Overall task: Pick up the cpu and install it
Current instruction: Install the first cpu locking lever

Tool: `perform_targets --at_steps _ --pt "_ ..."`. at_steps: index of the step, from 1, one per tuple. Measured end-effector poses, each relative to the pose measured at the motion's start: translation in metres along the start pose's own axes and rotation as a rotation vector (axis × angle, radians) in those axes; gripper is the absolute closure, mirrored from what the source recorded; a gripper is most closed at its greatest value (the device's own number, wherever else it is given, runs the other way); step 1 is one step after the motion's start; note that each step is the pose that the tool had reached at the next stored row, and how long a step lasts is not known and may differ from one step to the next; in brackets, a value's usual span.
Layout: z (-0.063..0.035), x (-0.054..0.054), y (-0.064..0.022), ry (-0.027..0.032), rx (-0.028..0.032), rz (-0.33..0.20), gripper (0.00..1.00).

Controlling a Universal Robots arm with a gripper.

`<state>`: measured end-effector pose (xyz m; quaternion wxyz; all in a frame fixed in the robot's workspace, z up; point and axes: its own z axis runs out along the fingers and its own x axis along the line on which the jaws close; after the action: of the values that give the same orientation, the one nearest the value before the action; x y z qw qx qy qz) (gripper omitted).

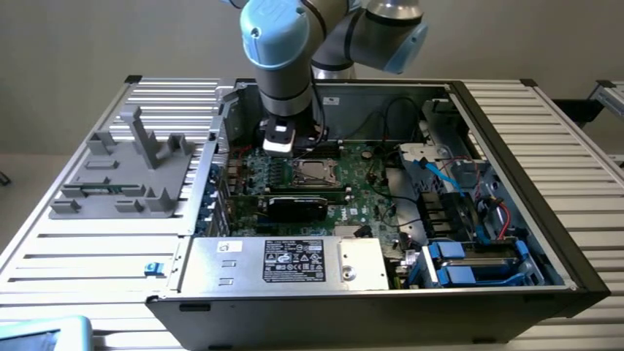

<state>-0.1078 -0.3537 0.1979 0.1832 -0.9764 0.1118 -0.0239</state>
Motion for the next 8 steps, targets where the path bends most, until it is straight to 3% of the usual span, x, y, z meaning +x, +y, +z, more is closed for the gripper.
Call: perform_targets --at_steps 8 --pt "0.001 0.0011 0.0 0.0018 0.0001 0.004 0.88"
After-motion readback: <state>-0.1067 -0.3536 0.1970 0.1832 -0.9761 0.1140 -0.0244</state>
